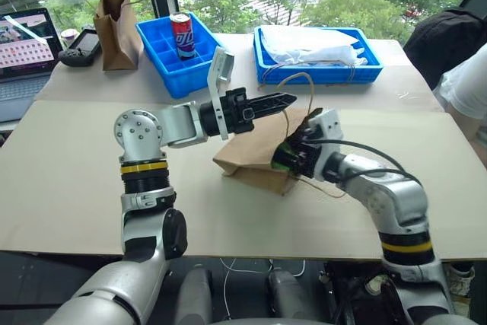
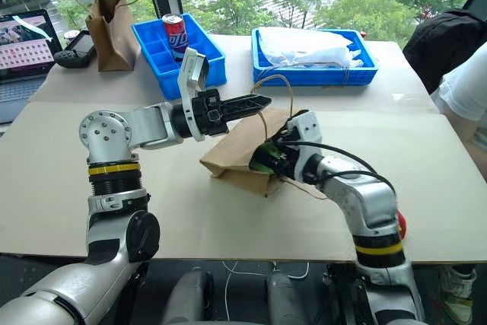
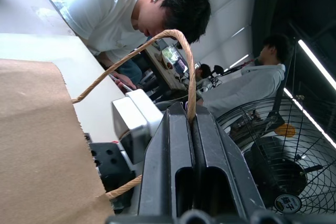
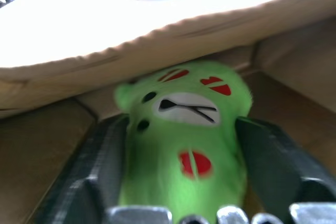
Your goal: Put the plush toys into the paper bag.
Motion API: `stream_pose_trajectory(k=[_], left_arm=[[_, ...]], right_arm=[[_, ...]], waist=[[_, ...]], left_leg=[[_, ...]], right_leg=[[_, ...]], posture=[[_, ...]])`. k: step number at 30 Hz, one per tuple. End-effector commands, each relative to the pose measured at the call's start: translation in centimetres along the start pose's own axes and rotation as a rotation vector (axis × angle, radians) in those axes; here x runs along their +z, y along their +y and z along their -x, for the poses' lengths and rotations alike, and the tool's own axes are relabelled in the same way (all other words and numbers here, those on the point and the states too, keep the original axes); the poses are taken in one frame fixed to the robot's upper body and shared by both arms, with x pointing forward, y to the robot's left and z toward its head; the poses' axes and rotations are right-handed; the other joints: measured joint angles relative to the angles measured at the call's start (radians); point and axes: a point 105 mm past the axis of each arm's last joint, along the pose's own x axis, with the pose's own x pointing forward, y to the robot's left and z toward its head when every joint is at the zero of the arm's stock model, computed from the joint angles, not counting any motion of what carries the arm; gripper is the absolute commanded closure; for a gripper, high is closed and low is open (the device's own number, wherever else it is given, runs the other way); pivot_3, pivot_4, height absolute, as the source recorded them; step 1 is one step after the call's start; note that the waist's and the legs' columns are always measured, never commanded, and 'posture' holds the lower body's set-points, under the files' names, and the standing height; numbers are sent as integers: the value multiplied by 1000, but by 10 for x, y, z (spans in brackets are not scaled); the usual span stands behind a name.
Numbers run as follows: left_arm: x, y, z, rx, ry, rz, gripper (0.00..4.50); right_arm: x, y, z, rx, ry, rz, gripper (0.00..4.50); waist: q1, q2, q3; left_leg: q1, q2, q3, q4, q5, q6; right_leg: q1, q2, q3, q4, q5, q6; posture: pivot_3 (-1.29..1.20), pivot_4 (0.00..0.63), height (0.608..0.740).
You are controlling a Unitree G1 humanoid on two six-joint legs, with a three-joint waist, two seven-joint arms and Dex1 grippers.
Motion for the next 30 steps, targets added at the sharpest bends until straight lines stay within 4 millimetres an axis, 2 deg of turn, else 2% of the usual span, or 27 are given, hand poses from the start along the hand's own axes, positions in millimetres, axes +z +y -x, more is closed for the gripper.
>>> stream_pose_trajectory(k=[1,5,7,9,11,15,19,22,23,26,30], left_arm=[[4,-10,-5,-54,4,-35,4500],[3,-11,-9,-67,25,-41,4500],[3,-12,-10,-77,36,-48,4500],[3,-13,-11,-86,48,-56,4500],[3,-14,-12,-93,54,-59,4500],[2,-15,-13,-99,62,-65,4500],[4,-14,-13,-98,57,-70,4500],[5,-14,-12,-97,60,-73,4500],[5,-15,-11,-97,61,-74,4500],[7,-16,-10,-96,62,-81,4500],[10,-18,-9,-97,60,-88,4500]], right_arm=[[20,-2,38,-32,-50,56,10],[22,-19,83,-132,-18,88,10],[21,-39,115,-256,56,152,10],[14,-58,143,-381,173,235,10],[0,-70,162,-435,281,257,10],[-37,-79,173,-455,373,194,10],[-67,-90,172,-490,395,146,10],[-69,-94,167,-487,393,167,586],[-67,-94,166,-474,396,183,908],[-39,-87,163,-418,371,271,1924],[15,-68,146,-316,292,432,3285]], waist=[[-2,0,0],[-4,0,0],[-3,0,0],[-2,0,0],[-3,0,0],[-11,-1,0],[-13,0,0],[-12,0,0],[-12,1,0],[-11,1,0],[-14,2,1]], left_leg=[[0,0,0,0,0,0],[1,0,0,0,0,0],[1,-1,-1,0,0,0],[0,-1,-1,0,0,0],[1,-3,-1,-1,0,0],[2,-3,-1,-1,0,0],[4,-6,-3,-1,0,0],[4,-6,-3,0,0,0],[3,-7,-3,0,0,0],[3,-8,-4,0,0,0],[3,-8,-4,0,0,0]], right_leg=[[0,0,0,0,0,0],[0,0,0,0,0,0],[0,0,0,0,0,0],[1,0,0,0,0,0],[1,-2,0,-1,-1,1],[2,-1,2,-1,-4,6],[2,-1,4,0,-4,7],[2,-1,5,0,-4,7],[2,-1,5,0,-4,7],[2,-1,6,0,-4,7],[2,-1,6,0,-4,7]], posture=[[0,150,665],[0,150,665],[0,150,665],[0,150,665],[0,150,665],[0,150,665],[0,150,665],[0,150,665],[0,150,665],[0,150,665],[0,150,665]])
